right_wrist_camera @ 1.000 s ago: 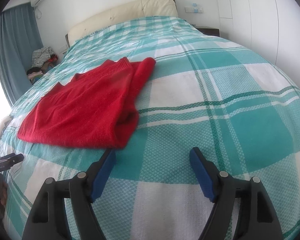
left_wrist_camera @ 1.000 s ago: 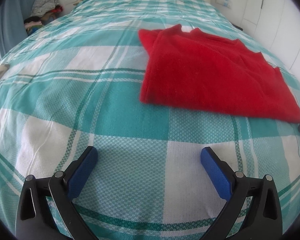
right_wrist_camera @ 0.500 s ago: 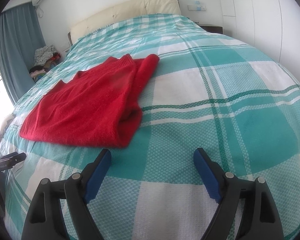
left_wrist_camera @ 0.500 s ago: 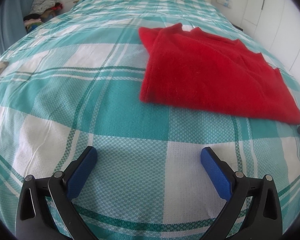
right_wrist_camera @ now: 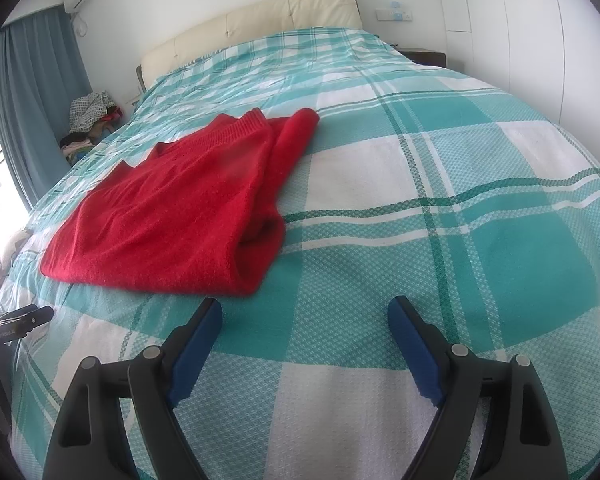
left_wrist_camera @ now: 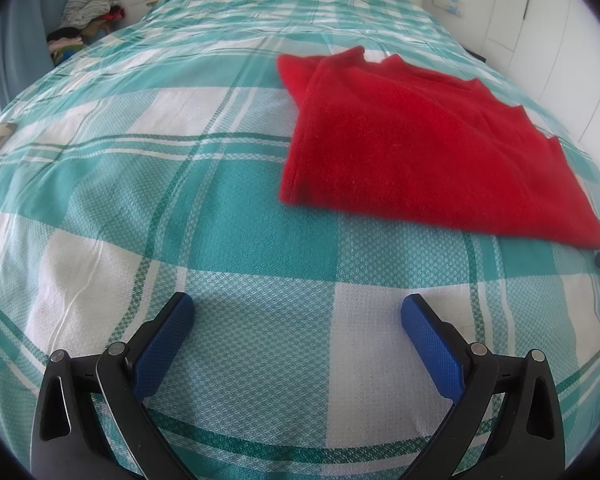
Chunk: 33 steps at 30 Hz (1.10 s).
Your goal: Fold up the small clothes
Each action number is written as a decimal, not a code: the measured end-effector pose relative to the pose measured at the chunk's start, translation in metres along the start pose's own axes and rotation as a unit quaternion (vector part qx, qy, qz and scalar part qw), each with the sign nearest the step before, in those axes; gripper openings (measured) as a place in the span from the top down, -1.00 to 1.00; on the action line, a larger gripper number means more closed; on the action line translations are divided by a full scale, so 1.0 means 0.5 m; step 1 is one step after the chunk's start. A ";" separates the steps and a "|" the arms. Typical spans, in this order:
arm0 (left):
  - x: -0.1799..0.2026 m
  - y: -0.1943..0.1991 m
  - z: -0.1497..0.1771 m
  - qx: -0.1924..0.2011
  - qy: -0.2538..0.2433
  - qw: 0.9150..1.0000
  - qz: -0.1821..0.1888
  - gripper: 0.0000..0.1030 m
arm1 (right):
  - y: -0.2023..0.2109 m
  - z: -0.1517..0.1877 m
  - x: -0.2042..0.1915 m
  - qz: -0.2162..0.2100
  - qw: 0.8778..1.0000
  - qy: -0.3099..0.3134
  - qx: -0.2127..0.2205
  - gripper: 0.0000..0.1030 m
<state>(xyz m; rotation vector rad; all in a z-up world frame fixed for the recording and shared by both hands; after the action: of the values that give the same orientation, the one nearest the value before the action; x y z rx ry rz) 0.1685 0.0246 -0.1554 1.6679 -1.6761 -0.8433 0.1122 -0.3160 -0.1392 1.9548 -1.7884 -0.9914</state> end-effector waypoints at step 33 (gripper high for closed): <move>-0.001 0.001 0.001 0.000 0.000 1.000 0.000 -0.99 | 0.000 0.001 -0.001 -0.002 1.000 -0.002 0.002 -0.65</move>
<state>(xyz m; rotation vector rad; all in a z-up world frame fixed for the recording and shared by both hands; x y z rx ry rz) 0.1680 0.0249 -0.1553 1.6683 -1.6759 -0.8432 0.1117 -0.3152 -0.1394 1.9606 -1.7899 -0.9940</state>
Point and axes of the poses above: each gripper's, at about its wrist camera, not at the fingertips, and y roughly against the way its jaws point, x to its right, z to its underside, the point moved 4 cm from there along -y, roughly the way its jaws point, and after that the axes turned 7 degrees about -z, right-handed, at the moved point
